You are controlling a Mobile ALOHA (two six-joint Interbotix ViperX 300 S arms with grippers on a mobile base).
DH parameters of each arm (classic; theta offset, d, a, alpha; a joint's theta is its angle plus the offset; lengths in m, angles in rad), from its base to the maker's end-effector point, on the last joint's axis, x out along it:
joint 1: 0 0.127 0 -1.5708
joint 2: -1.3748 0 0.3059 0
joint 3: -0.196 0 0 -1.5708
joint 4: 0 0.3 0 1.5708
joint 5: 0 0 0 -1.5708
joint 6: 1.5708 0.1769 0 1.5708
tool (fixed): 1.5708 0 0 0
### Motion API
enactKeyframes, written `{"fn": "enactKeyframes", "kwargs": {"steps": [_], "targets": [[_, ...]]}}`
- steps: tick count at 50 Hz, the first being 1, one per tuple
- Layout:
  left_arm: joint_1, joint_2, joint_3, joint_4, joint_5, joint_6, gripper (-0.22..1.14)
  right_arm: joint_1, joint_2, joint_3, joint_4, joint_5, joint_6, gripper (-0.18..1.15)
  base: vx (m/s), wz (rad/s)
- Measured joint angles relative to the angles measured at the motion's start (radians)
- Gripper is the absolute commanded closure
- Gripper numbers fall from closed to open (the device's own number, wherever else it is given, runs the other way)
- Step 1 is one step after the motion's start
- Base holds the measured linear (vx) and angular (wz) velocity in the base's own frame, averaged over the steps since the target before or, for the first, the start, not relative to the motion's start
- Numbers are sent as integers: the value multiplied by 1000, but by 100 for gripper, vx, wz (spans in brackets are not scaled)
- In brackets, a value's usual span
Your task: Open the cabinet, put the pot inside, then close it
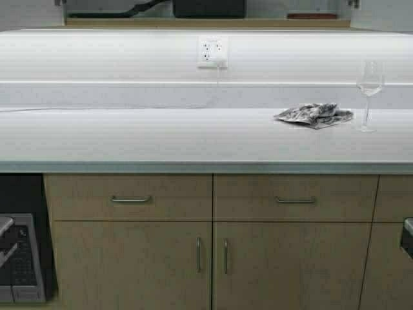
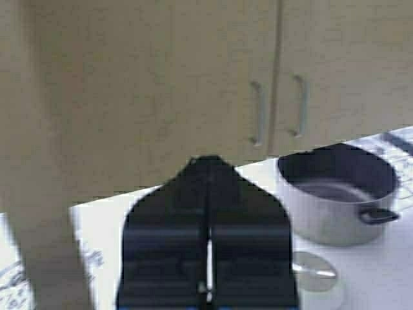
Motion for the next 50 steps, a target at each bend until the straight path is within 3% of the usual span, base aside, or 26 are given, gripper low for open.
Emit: {"fn": "enactKeyframes", "kwargs": {"steps": [16, 29, 39, 50], "targets": [[-75, -41, 52, -2, 2, 3, 87, 64, -5, 17, 0, 0, 0, 90, 0, 0], [-167, -176, 186, -2, -3, 0, 87, 210, -107, 100, -14, 0, -2, 90, 0, 0], [-225, -336, 353, -2, 21, 2, 87, 370, -304, 278, -49, 12, -3, 90, 1, 2], [-241, -606, 617, 12, 34, 28, 87, 420, -566, 535, -29, 21, 8, 90, 3, 2]]}}
